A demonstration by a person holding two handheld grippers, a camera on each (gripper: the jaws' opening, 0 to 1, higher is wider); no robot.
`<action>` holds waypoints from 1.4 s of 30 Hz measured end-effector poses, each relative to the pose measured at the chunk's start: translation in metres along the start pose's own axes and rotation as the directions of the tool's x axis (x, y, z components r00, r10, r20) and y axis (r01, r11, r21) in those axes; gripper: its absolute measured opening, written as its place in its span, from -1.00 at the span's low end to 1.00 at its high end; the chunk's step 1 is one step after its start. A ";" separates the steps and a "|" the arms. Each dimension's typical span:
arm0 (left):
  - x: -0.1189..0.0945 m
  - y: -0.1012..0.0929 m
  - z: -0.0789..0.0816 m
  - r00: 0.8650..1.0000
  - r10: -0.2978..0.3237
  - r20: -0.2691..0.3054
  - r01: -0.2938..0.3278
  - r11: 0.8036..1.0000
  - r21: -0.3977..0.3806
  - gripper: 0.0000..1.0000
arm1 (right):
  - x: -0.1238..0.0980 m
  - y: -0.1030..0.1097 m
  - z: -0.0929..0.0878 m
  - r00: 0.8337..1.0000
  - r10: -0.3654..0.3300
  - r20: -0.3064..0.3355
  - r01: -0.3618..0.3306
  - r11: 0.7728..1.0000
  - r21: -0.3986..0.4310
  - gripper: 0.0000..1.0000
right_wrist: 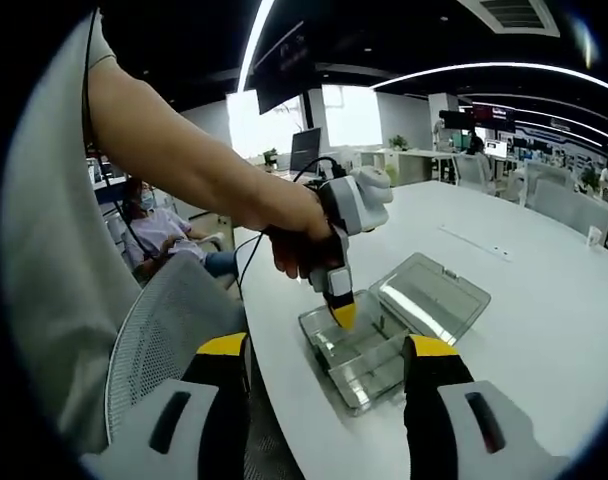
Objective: Insert the divider into the dual guide fixture by aligning both edges with the guide slots and pushing it downward to the bottom, including one-sided entry, uneven engagement, binding, and posture correction.
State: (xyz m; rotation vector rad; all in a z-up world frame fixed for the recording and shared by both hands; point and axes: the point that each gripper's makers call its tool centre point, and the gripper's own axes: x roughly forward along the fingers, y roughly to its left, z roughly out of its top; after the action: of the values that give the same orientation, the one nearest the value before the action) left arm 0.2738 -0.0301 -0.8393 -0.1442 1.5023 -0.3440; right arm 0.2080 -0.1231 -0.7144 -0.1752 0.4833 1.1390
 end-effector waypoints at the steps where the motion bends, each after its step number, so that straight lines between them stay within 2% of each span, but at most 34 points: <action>1: 0.000 -0.001 -0.001 1.000 0.002 0.000 -0.002 1.000 0.005 -0.98 | 0.000 0.000 0.000 1.000 0.000 0.001 0.000 1.000 0.000 0.18; 10: -0.004 -0.003 0.000 1.000 -0.004 0.011 0.004 1.000 0.008 -0.98 | 0.000 -0.001 0.001 1.000 0.004 0.002 -0.004 1.000 -0.002 0.18; 25: -0.005 -0.001 -0.001 1.000 0.020 0.012 -0.020 1.000 0.006 -0.98 | -0.001 -0.001 0.000 1.000 0.010 -0.002 -0.010 1.000 0.001 0.18; 42: 0.000 -0.003 0.000 0.998 0.055 -0.034 -0.054 0.998 0.017 -0.98 | -0.005 -0.003 -0.001 1.000 0.008 -0.002 -0.008 1.000 0.001 0.18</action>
State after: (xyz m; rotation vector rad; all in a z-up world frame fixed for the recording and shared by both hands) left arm 0.2738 -0.0334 -0.8386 -0.0843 1.5342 -0.3163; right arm 0.2087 -0.1286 -0.7135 -0.1740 0.4862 1.1461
